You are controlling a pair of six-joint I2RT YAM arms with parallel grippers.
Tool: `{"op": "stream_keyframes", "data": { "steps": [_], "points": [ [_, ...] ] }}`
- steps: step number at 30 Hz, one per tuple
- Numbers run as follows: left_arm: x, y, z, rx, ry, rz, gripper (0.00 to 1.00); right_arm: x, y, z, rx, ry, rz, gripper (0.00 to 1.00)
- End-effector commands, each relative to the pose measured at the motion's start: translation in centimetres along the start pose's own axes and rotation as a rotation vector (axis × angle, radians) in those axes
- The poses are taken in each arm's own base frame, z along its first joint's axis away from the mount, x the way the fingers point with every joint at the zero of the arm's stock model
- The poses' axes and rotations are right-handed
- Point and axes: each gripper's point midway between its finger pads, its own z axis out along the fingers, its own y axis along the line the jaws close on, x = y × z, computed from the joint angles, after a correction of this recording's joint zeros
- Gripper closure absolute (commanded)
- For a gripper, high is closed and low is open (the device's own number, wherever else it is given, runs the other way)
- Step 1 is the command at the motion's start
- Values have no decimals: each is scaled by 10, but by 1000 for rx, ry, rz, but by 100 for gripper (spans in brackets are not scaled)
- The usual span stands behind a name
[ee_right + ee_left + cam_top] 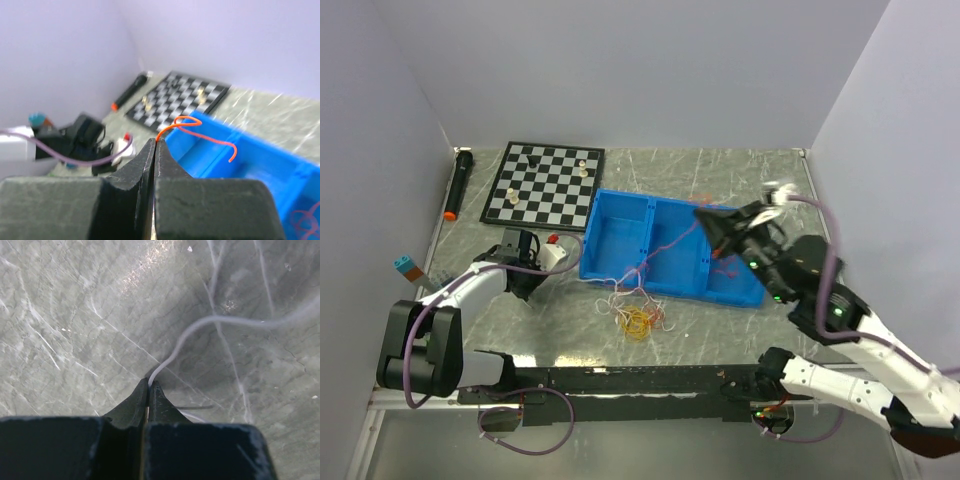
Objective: Untangle the cables
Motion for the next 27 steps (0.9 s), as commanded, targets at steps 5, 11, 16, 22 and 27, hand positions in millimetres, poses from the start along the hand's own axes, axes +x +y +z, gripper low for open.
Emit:
{"op": "stream_keyframes", "data": {
  "steps": [5, 11, 16, 22, 27],
  "points": [
    [-6, 10, 3, -26, -3, 1, 99, -113, -14, -59, 47, -261, -31, 100],
    [-4, 10, 6, -27, 9, 2, 99, -171, -13, -102, 33, -401, -35, 100],
    [-2, 9, 10, -23, 14, 7, 99, -193, -19, -121, 67, -444, -57, 100],
    [11, 16, 14, -77, 59, 31, 99, -226, -28, -156, 97, -546, -69, 100],
    [27, 19, 23, -114, 115, 57, 99, -253, -32, -186, 111, -619, -68, 100]
  ]
}}
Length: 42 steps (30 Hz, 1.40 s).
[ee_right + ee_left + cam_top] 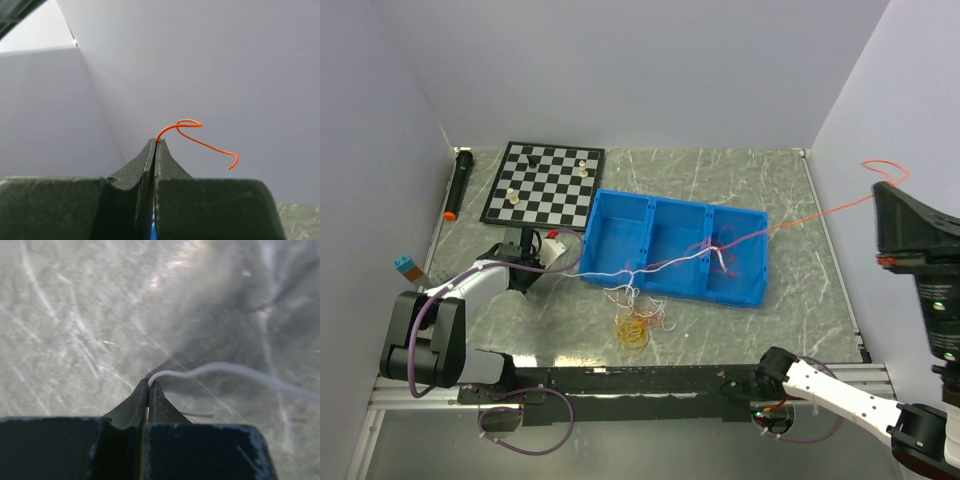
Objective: Untangle the cables
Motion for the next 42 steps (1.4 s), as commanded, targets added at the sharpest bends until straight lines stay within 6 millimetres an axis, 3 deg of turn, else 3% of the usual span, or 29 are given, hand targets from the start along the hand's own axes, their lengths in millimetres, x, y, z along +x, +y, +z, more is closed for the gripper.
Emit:
{"op": "stream_keyframes", "data": {
  "steps": [1, 4, 12, 23, 30, 42],
  "points": [
    [37, -10, 16, -5, 123, 37, 99, -57, -16, -20, 36, -129, -7, 100],
    [43, -10, 21, -16, 141, 45, 99, -79, -21, -29, 44, -172, 0, 100],
    [49, -11, 28, -27, 165, 41, 99, -109, -30, -39, 76, -215, -15, 100],
    [7, -13, -6, 59, 11, -6, 99, -58, -30, -4, 140, -111, -108, 100],
    [-31, -15, -39, 138, -128, -42, 99, -9, -25, 27, 175, -36, -199, 100],
    [-53, -17, -62, 188, -205, -61, 99, 73, -32, 56, 264, 79, -348, 100]
  ]
}}
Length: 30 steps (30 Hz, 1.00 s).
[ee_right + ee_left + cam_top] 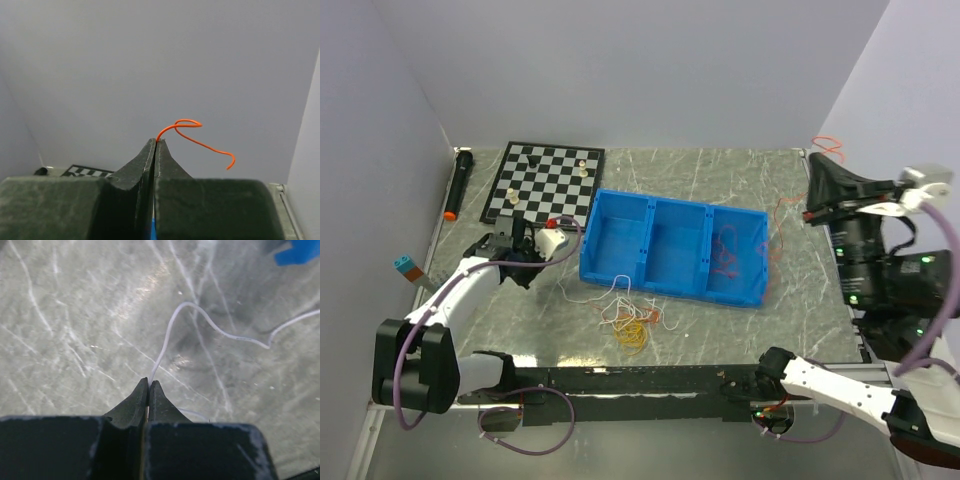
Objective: Untangle the cables
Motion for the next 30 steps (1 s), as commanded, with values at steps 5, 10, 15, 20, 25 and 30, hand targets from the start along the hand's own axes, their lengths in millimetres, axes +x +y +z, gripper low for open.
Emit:
{"op": "stream_keyframes", "data": {
  "steps": [5, 10, 15, 20, 25, 30],
  "points": [
    [-38, -7, -31, 70, -113, -22, 99, 39, -4, 16, 105, 24, -66, 100],
    [-70, -10, -63, 112, -207, -28, 99, 59, -12, 22, 149, 52, -88, 100],
    [-97, -12, -93, 140, -293, -24, 99, 67, -20, 27, 182, 66, -103, 100],
    [-107, -14, -106, 153, -327, -21, 99, 60, -24, 33, 204, 42, -121, 100],
    [-108, -12, -108, 142, -329, -21, 99, 9, -30, 33, 214, -77, -101, 100],
    [-104, -13, -104, 144, -319, -27, 99, -34, -34, 23, 195, -171, -64, 100]
  ]
}}
